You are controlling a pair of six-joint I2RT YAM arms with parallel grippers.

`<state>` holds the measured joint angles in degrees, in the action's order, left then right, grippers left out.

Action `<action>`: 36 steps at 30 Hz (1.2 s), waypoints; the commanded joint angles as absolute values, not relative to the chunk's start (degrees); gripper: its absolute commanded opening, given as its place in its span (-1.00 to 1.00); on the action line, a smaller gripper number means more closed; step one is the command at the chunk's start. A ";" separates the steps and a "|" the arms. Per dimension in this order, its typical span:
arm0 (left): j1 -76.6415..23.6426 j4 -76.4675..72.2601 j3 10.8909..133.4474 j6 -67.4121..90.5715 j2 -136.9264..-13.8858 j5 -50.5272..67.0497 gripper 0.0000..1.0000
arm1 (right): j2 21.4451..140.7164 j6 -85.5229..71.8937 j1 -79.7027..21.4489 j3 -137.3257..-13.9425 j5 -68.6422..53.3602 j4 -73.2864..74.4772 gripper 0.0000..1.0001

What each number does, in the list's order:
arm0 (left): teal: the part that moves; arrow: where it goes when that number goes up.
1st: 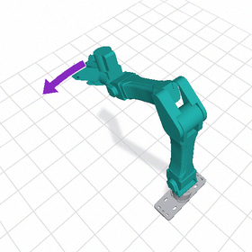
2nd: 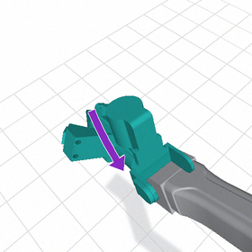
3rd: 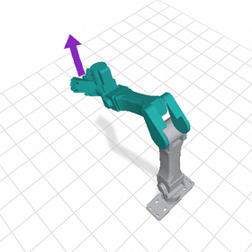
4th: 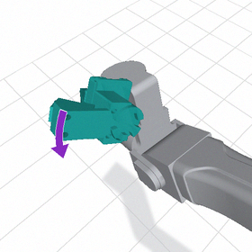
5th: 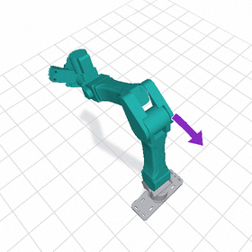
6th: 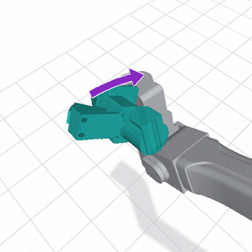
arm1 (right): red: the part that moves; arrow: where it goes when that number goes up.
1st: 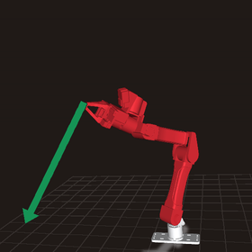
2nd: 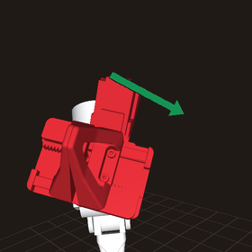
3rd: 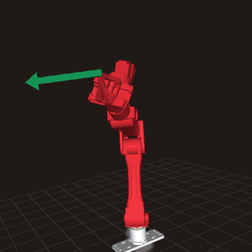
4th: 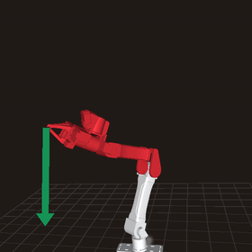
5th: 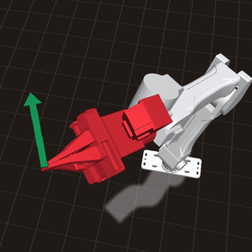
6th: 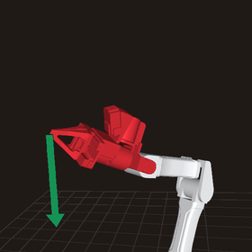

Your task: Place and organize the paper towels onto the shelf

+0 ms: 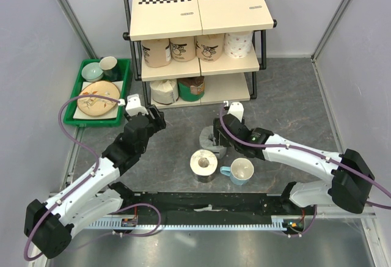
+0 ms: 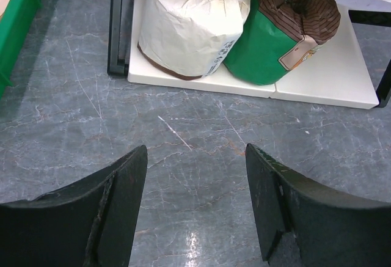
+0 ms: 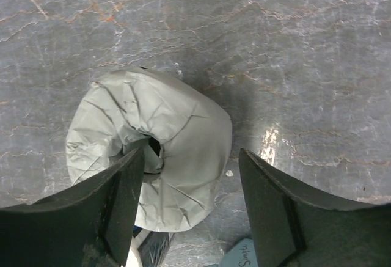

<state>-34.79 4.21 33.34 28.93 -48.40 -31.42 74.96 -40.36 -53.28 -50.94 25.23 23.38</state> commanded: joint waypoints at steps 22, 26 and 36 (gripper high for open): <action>-34.72 2.20 31.03 30.41 -47.37 -32.69 0.44 | 79.37 -42.62 -52.82 -54.84 31.01 24.17 -0.07; -34.72 2.11 31.03 30.41 -47.46 -32.87 0.44 | 74.98 -41.05 -52.65 -52.74 37.60 20.05 -0.13; -34.72 1.85 31.02 30.67 -47.63 -31.99 0.44 | 78.39 -35.25 -43.95 -56.86 39.38 9.59 -0.14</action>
